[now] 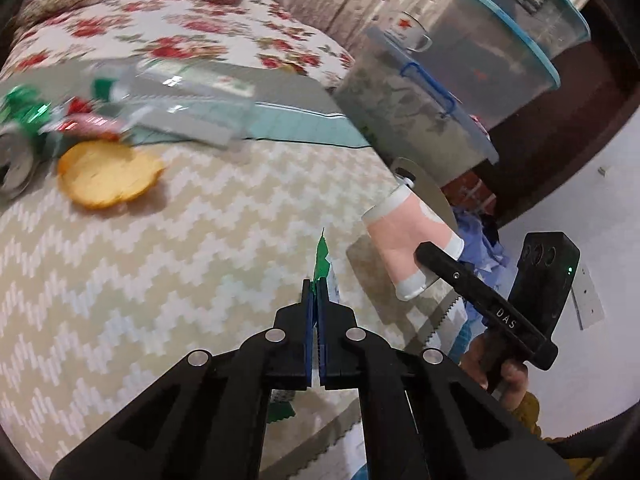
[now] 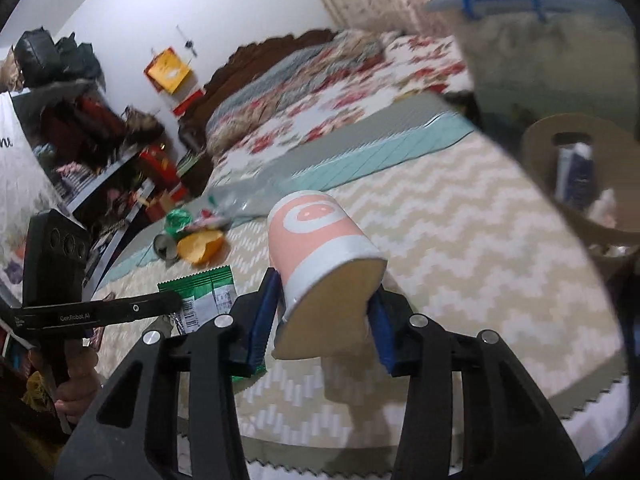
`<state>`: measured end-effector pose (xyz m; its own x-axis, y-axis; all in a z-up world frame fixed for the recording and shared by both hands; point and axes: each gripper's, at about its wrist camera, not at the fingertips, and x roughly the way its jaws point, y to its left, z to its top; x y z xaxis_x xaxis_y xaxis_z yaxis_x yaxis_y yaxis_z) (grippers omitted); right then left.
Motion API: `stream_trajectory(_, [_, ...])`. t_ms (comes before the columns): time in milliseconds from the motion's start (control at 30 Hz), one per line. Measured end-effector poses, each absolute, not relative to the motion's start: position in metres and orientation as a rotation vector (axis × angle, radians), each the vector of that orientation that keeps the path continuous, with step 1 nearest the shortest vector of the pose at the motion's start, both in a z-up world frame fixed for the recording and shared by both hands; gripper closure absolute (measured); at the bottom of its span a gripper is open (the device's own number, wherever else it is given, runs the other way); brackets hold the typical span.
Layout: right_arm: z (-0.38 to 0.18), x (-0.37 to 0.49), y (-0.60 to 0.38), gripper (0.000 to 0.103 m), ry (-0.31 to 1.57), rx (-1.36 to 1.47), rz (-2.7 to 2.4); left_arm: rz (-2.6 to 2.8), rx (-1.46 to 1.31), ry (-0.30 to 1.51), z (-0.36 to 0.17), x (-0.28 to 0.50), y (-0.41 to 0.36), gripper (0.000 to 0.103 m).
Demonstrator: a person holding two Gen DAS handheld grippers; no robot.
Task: Collect trash
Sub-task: 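Carry the wrapper and pink cup to the wastebasket and release both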
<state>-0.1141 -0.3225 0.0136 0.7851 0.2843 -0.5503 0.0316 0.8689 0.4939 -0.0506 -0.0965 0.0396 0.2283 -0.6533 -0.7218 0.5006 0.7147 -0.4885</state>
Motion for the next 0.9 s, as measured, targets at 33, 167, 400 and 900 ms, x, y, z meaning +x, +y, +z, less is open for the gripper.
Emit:
stream_trajectory(33, [0.011,-0.116,-0.327,0.058,0.665,0.507,0.130,-0.807,-0.152,1.080,0.040,-0.050,-0.103,0.102])
stream_trajectory(167, [-0.006,-0.119,-0.346,0.058,0.705,0.549,0.107,-0.844,-0.096,1.098,0.037,-0.043,-0.139,0.102])
stream_trajectory(400, [0.001,-0.136,-0.418,0.058,0.586,0.628,-0.047,-0.964,-0.003,1.074,0.055,-0.020,-0.235,0.102])
stream_trajectory(900, [-0.014,-0.147,-0.537,0.022,0.460,0.815,-0.388,-1.019,0.198,0.975,0.054,0.003,-0.439,0.061])
